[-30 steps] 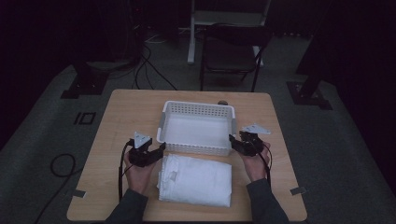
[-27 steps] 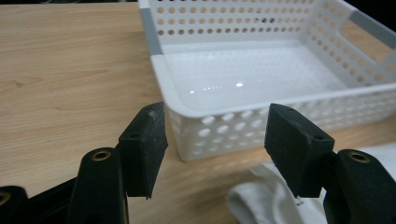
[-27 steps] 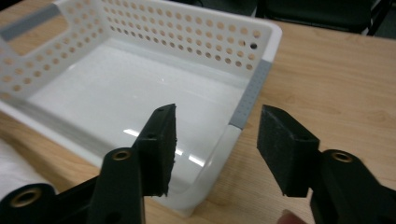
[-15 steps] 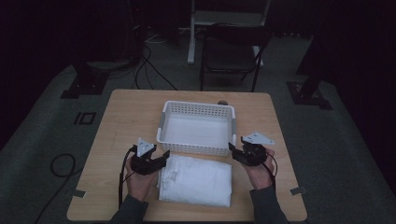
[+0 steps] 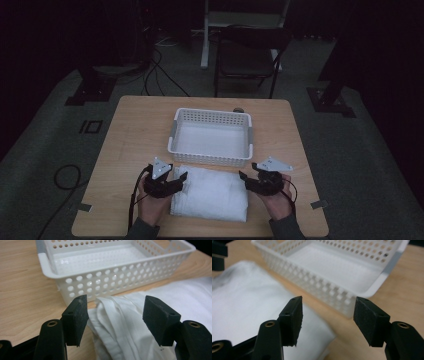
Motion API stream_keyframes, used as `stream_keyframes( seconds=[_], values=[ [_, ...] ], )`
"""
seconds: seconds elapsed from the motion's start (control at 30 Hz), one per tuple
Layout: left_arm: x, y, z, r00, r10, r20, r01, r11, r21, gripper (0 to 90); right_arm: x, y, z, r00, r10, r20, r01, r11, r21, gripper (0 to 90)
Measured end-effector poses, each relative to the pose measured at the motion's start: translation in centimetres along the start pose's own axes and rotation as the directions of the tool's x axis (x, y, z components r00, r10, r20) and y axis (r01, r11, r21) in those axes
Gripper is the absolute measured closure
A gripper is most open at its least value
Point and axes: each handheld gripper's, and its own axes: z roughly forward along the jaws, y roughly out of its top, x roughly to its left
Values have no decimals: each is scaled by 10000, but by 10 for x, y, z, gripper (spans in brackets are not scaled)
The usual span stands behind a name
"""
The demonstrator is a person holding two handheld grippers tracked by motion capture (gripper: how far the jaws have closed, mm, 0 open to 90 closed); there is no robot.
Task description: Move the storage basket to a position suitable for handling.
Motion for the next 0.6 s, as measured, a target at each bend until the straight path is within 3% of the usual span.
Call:
stream_keyframes(
  seconds=[0.17,0.33,0.6],
  values=[
    [-1,-13,5,10000,50,-43,-47,9986,532,367,25,-24,-2,9980,-479,-409,501,9972,554,390],
    [1,-21,9,9999,-87,133,77,9972,744,378,41,-43,-4,9939,-610,-915,706,9918,1061,349],
    [3,-26,16,9992,-357,188,339,9954,896,387,35,-55,18,9947,-400,-951,539,9874,1487,326]
  ],
)
